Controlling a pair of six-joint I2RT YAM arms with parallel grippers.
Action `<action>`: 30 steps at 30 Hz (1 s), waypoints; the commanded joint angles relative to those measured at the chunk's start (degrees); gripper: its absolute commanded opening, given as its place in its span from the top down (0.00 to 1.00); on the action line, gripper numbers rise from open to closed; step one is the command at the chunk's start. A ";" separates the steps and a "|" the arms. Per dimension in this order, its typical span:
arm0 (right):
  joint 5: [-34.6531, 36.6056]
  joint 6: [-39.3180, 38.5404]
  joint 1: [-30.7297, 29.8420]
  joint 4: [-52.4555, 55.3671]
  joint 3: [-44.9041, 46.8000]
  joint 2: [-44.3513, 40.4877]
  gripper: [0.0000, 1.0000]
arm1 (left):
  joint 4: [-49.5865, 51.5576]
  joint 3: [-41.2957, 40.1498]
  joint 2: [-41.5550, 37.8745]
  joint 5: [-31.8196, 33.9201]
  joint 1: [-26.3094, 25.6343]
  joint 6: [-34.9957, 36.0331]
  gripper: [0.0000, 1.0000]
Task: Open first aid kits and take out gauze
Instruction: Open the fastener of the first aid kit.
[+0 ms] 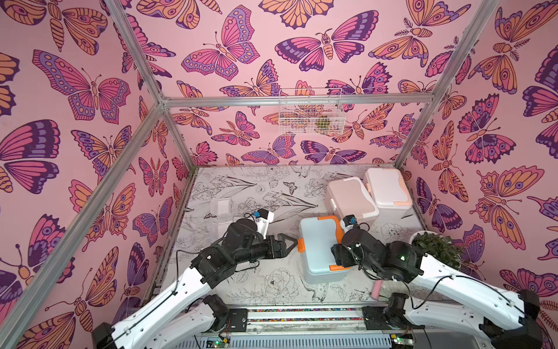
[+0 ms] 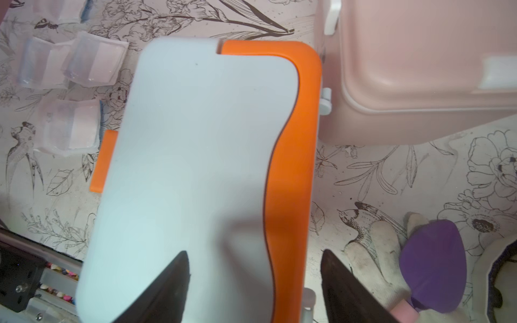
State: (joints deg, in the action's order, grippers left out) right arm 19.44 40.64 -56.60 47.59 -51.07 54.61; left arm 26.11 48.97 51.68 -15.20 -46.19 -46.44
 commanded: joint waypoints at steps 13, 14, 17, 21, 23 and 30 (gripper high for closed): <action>-6.14 -1.17 3.42 -2.84 7.07 -0.95 0.25 | 14.65 12.26 20.65 13.09 -7.07 8.77 0.10; -6.48 -1.26 3.51 -3.05 7.20 -0.75 0.25 | 14.17 11.96 20.67 13.02 -6.91 8.74 0.09; -6.94 -1.42 3.51 -3.60 7.56 -0.46 0.25 | 12.63 11.42 23.09 11.72 -6.33 8.38 0.09; -7.14 -1.49 3.56 -4.16 8.00 -0.55 0.26 | 11.61 11.80 23.58 11.01 -5.94 8.03 0.09; -7.14 -1.49 3.59 -4.33 8.00 -0.42 0.26 | 11.18 12.35 24.14 10.39 -5.57 8.22 0.09; -7.12 -1.36 3.58 -4.22 8.18 -1.03 0.26 | 11.19 11.78 27.87 8.61 -2.75 8.50 0.09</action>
State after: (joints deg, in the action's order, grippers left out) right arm 13.41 40.47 -53.28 38.72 -45.01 53.12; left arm 36.12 61.60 77.95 -6.20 -50.06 -38.81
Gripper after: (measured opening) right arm 0.744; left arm 0.909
